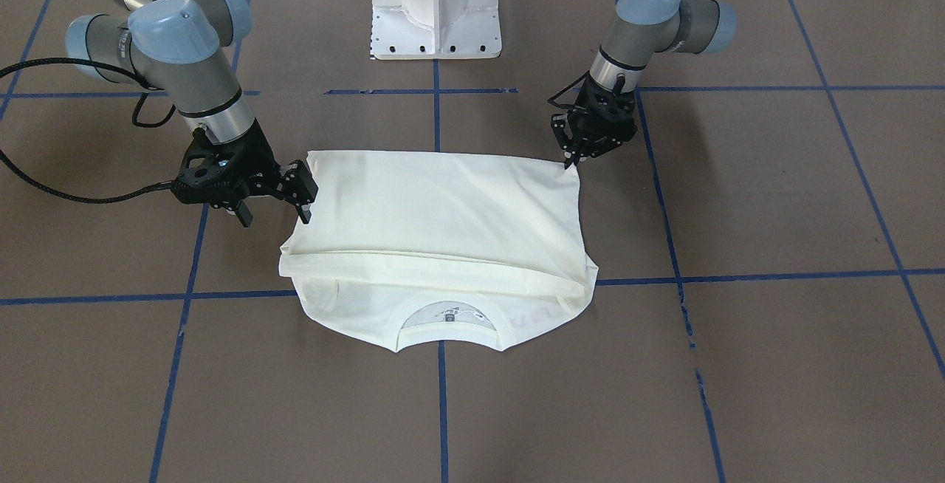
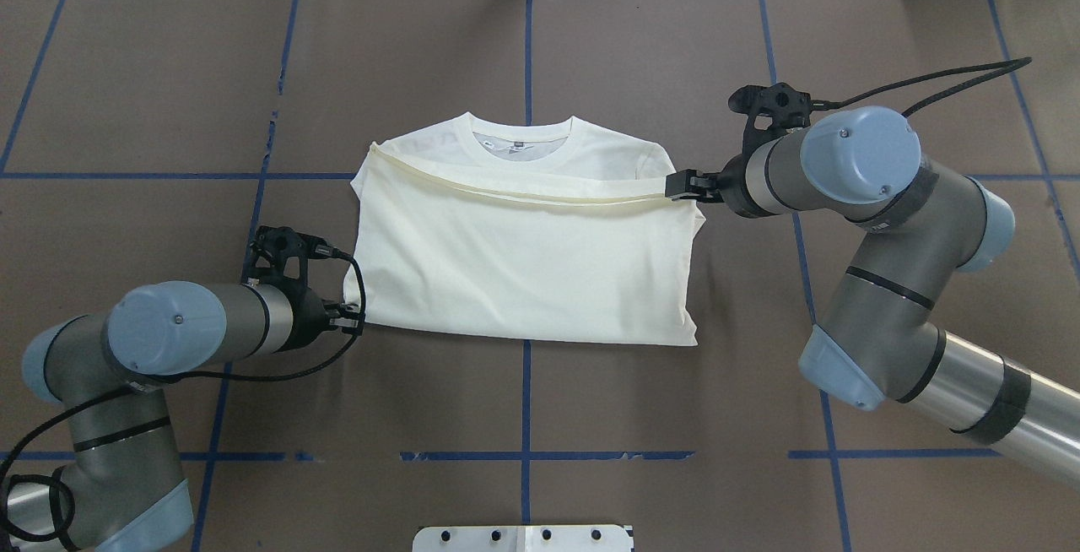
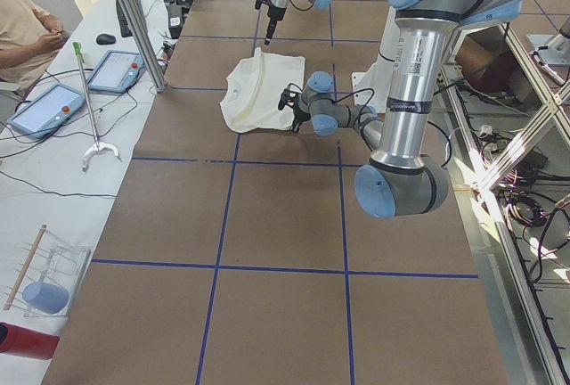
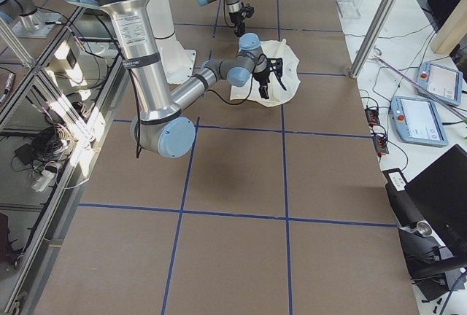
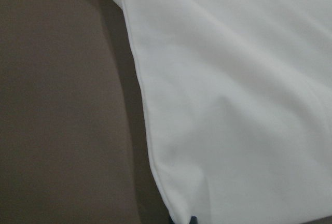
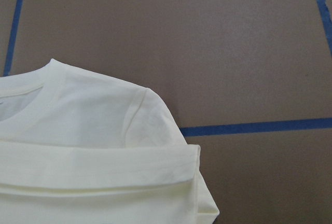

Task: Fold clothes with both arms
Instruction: 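Grasp the shirt side with the left gripper and fold it across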

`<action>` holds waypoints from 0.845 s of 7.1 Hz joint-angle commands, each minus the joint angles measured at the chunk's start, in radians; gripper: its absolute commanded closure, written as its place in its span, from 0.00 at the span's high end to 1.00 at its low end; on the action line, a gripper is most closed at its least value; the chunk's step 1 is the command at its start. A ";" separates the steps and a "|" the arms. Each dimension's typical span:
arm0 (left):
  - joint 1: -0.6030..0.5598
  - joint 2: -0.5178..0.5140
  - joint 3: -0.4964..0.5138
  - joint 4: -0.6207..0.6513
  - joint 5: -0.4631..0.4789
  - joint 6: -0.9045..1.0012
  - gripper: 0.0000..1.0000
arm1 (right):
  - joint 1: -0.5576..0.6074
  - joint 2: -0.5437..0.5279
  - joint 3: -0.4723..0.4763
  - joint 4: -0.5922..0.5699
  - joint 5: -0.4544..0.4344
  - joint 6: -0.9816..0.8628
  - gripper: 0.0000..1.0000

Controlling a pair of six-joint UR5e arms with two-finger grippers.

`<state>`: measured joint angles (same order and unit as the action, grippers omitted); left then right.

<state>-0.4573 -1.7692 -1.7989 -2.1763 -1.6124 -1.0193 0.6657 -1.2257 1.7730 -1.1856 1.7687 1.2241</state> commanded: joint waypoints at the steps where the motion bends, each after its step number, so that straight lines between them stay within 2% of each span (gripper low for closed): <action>1: -0.191 -0.042 0.115 -0.003 0.002 0.253 0.00 | 0.000 0.000 -0.001 0.001 -0.002 0.002 1.00; 2: -0.280 -0.164 0.241 0.006 0.000 0.330 0.00 | 0.000 0.000 -0.001 0.000 -0.002 0.005 1.00; 3: -0.329 -0.288 0.418 -0.008 0.002 0.347 0.00 | 0.000 0.002 -0.001 0.001 -0.002 0.008 1.00; 4: -0.360 -0.469 0.642 -0.028 0.011 0.346 0.00 | 0.000 0.006 0.000 0.001 -0.002 0.012 1.00; 5: -0.363 -0.627 0.867 -0.124 0.063 0.341 0.00 | 0.000 0.009 0.002 0.001 -0.002 0.014 1.00; 6: -0.385 -0.668 0.957 -0.181 0.077 0.344 0.00 | 0.000 0.011 0.005 0.000 -0.003 0.015 1.00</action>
<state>-0.8189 -2.3333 -1.0087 -2.2835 -1.5630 -0.6776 0.6658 -1.2176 1.7749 -1.1846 1.7668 1.2372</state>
